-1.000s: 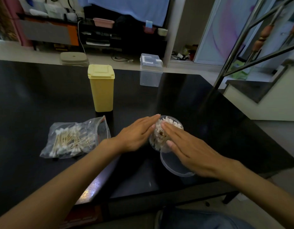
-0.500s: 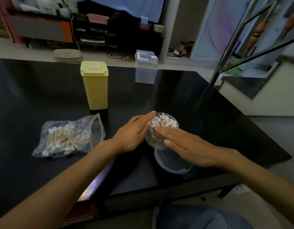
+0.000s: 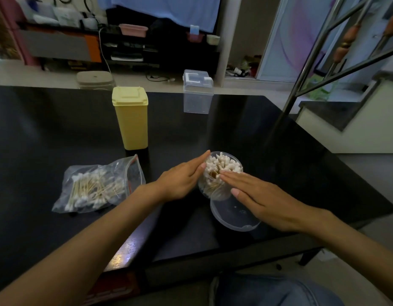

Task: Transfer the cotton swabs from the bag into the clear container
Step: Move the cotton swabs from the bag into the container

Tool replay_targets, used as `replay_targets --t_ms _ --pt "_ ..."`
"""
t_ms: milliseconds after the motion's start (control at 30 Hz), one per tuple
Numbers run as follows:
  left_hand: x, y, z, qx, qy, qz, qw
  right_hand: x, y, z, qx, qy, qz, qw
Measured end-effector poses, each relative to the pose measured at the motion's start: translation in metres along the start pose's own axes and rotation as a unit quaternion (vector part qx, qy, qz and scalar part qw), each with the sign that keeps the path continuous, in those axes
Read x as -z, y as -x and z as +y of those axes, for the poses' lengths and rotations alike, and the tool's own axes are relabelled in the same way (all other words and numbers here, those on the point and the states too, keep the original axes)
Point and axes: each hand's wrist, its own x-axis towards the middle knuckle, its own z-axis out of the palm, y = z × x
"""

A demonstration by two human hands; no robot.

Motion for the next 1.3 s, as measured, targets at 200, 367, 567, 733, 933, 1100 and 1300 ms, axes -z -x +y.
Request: replay_targets --t_ms 200,367,567,733,933,1100,1300 --pt "-0.007 -0.031 0.013 0.015 0.005 0.002 1.0 0.016 -0.01 0.02 -0.047 0.015 -0.008 0.999" --pt "-0.011 -0.049 0.022 0.023 0.033 0.015 0.999 0.026 -0.022 0.039 -0.064 -0.12 0.043 0.99" --pt "0.012 -0.01 0.022 0.005 0.047 0.096 0.994 0.052 -0.039 0.001 -0.051 -0.202 0.225 0.952" --pt "0.055 0.053 -0.002 0.019 0.046 0.212 0.976 0.031 -0.061 -0.059 -0.057 -0.207 0.226 0.95" --pt "0.087 0.109 -0.05 0.212 -0.21 0.293 0.909 -0.037 -0.096 -0.102 -0.039 -0.186 0.102 0.977" --pt "0.07 0.107 -0.067 0.296 -0.233 0.111 0.92 -0.05 -0.104 -0.103 -0.037 -0.198 0.06 0.978" --pt "0.044 0.086 -0.068 0.102 -0.099 0.126 0.982 -0.045 -0.095 -0.083 -0.125 -0.281 0.081 0.948"
